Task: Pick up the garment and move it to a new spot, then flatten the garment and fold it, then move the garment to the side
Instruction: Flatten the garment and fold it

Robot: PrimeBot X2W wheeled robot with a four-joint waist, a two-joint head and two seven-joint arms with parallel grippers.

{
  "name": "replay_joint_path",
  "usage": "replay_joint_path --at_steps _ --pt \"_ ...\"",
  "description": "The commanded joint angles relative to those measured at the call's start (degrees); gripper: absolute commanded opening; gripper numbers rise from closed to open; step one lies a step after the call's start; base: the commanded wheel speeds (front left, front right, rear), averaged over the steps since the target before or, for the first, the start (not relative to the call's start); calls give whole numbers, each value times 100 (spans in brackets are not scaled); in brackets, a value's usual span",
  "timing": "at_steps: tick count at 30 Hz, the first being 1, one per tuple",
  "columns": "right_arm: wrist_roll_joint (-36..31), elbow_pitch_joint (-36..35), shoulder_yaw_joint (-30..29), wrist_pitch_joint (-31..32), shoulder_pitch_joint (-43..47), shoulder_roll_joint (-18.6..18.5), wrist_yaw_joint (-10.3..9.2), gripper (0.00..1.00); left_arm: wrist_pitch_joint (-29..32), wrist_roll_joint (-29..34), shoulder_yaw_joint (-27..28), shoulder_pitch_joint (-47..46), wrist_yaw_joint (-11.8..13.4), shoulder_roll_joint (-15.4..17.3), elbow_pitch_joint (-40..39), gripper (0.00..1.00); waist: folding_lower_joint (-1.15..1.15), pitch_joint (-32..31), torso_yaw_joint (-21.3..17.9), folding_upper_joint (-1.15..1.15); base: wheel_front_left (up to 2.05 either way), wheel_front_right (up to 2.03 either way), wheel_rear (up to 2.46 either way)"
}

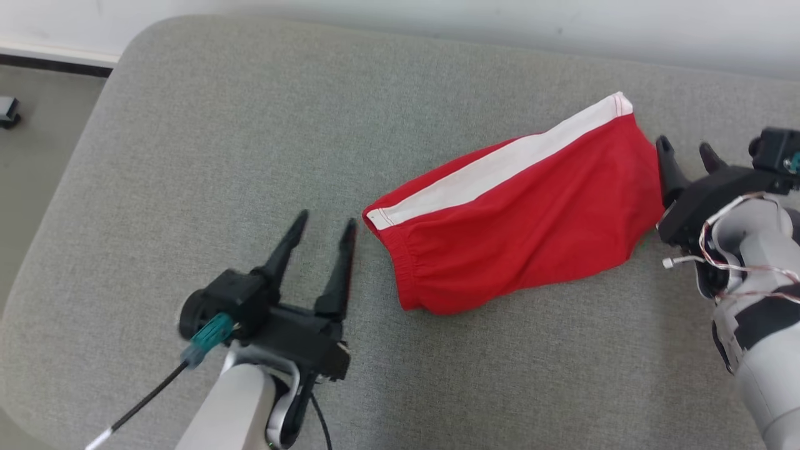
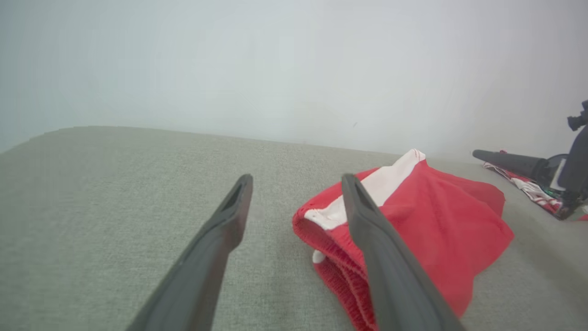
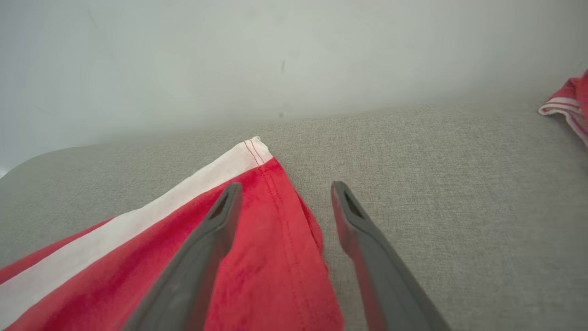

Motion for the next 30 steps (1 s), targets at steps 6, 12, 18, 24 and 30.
replay_joint_path --at_steps 6,12,18,24,30 --pt "286 90 210 -76 374 -256 -17 100 -16 629 901 850 154 -73 -923 100 1 -195 58 0 0 0 0" --pt "452 356 270 -154 457 -314 -17 100 -16 1096 1495 1504 122 -142 -1399 100 1 -184 200 0 0 0 0" --pt "502 784 255 -253 357 -280 -17 100 -16 1320 1612 1789 47 -169 -1469 100 1 -144 369 0 0 0 0" --pt "509 1131 225 -322 198 -302 -17 100 -16 1212 1529 1753 36 -177 -1526 100 1 -47 495 0 0 0 0" --pt "603 1257 230 -312 134 -157 -17 0 -16 1179 1411 1704 106 -175 -1502 100 1 -5 508 0 0 0 0"
